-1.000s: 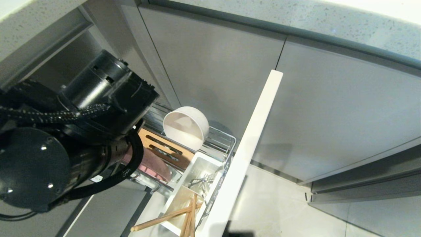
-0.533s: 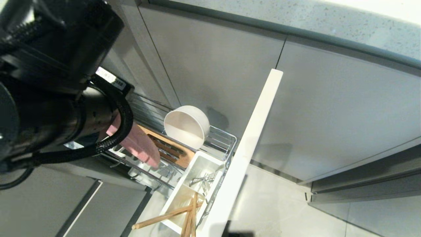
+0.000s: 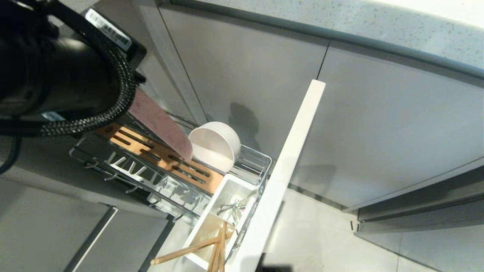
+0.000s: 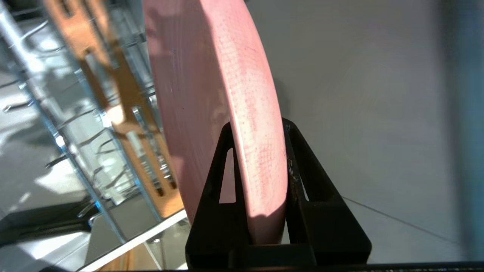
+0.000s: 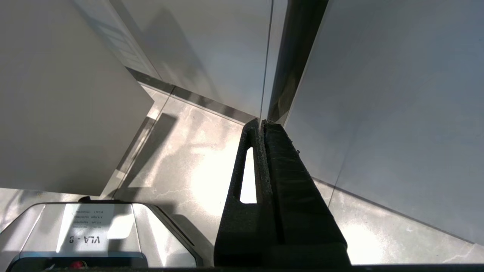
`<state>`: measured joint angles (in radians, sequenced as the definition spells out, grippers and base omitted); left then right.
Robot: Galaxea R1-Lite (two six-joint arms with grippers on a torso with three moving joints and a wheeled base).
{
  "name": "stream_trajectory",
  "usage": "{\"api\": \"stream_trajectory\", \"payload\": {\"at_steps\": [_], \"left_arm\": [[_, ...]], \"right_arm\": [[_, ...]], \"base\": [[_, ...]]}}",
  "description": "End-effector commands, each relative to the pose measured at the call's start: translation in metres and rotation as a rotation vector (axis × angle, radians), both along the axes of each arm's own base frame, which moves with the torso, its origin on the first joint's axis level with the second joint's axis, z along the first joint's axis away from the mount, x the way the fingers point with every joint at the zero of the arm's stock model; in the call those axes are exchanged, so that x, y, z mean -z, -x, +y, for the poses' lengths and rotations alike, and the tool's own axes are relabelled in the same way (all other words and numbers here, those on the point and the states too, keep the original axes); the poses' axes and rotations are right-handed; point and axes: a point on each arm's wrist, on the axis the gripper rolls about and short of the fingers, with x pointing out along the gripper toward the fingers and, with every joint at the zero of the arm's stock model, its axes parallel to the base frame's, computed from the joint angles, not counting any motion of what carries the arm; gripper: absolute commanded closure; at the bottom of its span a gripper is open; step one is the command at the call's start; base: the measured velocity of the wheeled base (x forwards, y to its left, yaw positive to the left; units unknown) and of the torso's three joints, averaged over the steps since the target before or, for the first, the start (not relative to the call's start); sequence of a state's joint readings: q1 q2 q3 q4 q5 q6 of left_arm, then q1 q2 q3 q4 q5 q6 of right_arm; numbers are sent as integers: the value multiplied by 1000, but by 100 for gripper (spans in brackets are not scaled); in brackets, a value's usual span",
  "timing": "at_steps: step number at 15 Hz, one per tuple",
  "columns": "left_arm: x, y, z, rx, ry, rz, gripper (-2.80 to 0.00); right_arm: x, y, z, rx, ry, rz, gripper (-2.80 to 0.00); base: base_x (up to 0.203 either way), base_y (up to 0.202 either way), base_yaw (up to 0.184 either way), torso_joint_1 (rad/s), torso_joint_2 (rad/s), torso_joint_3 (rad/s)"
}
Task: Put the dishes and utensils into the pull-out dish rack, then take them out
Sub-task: Take the plate out of the cupboard
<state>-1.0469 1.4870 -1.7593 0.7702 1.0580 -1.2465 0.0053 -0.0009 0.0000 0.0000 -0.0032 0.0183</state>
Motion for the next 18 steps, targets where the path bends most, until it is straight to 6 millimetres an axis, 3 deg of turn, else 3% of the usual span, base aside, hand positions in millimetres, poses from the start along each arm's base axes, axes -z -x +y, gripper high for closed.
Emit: {"api": "stream_trajectory", "payload": {"at_steps": [1, 7, 13, 18], "left_arm": [[-13, 6, 2, 26, -8, -27, 0], [-45, 20, 4, 63, -138, -135, 0], [-56, 39, -4, 99, -152, -196, 0], [-60, 41, -2, 85, -245, -202, 0]], "right_arm": [[0, 0, 0, -1, 0, 2, 0], [0, 0, 0, -1, 0, 2, 0], [0, 0, 0, -1, 1, 2, 0], [0, 0, 0, -1, 0, 2, 0]], "base": [[0, 0, 0, 0, 0, 0], [0, 0, 0, 0, 0, 0], [0, 0, 0, 0, 0, 0], [0, 0, 0, 0, 0, 0]]}}
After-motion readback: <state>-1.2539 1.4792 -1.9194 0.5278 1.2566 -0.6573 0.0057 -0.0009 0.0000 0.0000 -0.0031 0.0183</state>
